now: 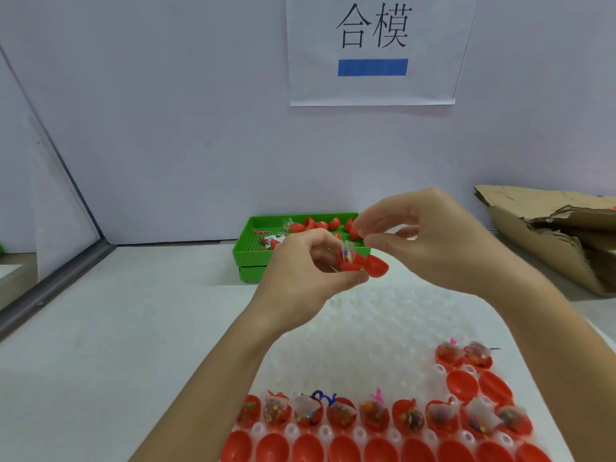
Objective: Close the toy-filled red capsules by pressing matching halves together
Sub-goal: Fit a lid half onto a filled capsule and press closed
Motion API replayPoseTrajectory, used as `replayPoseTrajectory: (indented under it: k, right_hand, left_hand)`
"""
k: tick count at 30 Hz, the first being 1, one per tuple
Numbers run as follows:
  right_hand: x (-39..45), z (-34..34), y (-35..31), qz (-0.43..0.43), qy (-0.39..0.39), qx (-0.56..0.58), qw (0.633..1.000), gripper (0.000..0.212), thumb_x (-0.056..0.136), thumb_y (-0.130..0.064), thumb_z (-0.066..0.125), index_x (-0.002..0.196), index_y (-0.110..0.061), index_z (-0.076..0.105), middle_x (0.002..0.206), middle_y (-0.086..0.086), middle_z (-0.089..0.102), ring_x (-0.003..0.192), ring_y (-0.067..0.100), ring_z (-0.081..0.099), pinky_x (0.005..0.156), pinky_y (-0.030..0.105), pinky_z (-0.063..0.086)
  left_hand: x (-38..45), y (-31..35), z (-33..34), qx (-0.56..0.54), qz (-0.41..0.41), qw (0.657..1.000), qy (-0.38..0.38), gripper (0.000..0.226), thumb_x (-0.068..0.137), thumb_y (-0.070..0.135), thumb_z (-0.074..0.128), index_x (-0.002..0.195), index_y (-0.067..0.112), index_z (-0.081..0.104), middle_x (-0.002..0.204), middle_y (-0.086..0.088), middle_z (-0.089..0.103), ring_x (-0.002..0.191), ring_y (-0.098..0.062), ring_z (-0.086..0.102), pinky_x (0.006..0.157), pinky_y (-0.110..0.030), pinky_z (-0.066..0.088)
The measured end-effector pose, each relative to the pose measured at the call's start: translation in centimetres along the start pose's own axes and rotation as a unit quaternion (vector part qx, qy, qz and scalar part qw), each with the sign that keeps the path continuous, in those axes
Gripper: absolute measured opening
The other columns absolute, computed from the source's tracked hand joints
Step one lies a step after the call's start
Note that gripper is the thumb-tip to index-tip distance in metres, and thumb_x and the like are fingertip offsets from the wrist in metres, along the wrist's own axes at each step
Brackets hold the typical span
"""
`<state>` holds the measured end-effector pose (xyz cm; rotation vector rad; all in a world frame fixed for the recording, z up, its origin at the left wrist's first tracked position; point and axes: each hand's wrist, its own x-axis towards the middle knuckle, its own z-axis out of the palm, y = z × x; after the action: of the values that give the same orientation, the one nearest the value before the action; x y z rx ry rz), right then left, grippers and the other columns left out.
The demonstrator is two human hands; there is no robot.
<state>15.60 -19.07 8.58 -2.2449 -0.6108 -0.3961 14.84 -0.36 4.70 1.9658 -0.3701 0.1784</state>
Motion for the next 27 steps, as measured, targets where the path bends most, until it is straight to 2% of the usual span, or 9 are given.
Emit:
replayPoseTrajectory:
  k: [3,8,11,14,19,25,27]
  right_hand:
    - [-0.1,-0.6,0.0,-0.001,0.006,0.012,1.0,0.01,0.087,-0.016,0.075,0.094,-0.022,0.079,0.085,-0.013,0.076,0.085,-0.003,0.069,0.078,0.015,0.055]
    - [-0.2,-0.3,-0.5,-0.022,0.0,0.038,0.999,0.012,0.08,-0.032,0.076,0.091,-0.028,0.077,0.083,-0.013,0.075,0.087,0.0,0.069,0.072,0.02,0.056]
    - [-0.1,0.2,-0.4,-0.029,0.001,0.031,0.999,0.005,0.083,-0.027,0.078,0.087,-0.03,0.078,0.082,-0.015,0.075,0.084,0.0,0.069,0.071,0.021,0.056]
    - [-0.1,0.2,-0.2,-0.037,0.008,0.011,0.999,0.009,0.084,-0.021,0.079,0.083,-0.03,0.079,0.08,-0.016,0.074,0.082,0.0,0.069,0.071,0.018,0.054]
    - [-0.2,-0.3,0.1,-0.04,0.014,-0.003,0.999,0.009,0.084,-0.017,0.078,0.08,-0.025,0.077,0.078,-0.014,0.073,0.084,0.001,0.067,0.073,0.023,0.054]
    - [-0.2,-0.4,0.1,-0.047,-0.004,0.013,0.999,0.008,0.084,-0.012,0.077,0.084,-0.021,0.078,0.081,-0.013,0.075,0.086,0.004,0.07,0.078,0.029,0.058]
    - [-0.3,-0.5,0.2,-0.048,-0.008,0.025,0.999,0.011,0.084,-0.009,0.078,0.086,-0.019,0.078,0.081,-0.013,0.075,0.083,0.004,0.071,0.079,0.029,0.058]
  left_hand:
    - [0.0,0.2,0.0,0.005,0.004,1.0,0.011,0.028,0.07,0.025,0.089,0.091,0.018,0.071,0.078,0.01,0.076,0.071,-0.003,0.07,0.066,-0.017,0.055]
    - [-0.1,0.6,0.1,0.009,0.02,1.0,0.018,0.027,0.07,0.024,0.089,0.089,0.018,0.07,0.076,0.01,0.075,0.07,-0.002,0.069,0.064,-0.012,0.052]
    - [-0.2,0.8,0.1,0.005,0.034,0.999,0.018,0.025,0.071,0.021,0.089,0.088,0.017,0.07,0.075,0.01,0.075,0.069,-0.001,0.069,0.064,-0.01,0.051]
    - [-0.2,1.0,-0.2,-0.004,0.034,0.999,0.019,0.026,0.07,0.019,0.089,0.089,0.015,0.071,0.075,0.008,0.075,0.068,-0.001,0.069,0.063,-0.01,0.051]
    - [-0.2,1.1,-0.4,-0.013,0.025,0.999,0.016,0.027,0.069,0.02,0.09,0.088,0.017,0.071,0.075,0.01,0.075,0.069,0.0,0.07,0.063,-0.008,0.05]
    - [-0.3,1.1,-0.4,-0.004,0.015,1.0,-0.004,0.027,0.071,0.027,0.088,0.09,0.021,0.071,0.078,0.009,0.076,0.072,-0.006,0.071,0.072,-0.022,0.058]
    - [-0.3,1.1,-0.3,0.0,0.016,1.0,-0.013,0.027,0.072,0.027,0.088,0.091,0.02,0.071,0.079,0.009,0.076,0.072,-0.004,0.071,0.07,-0.018,0.057]
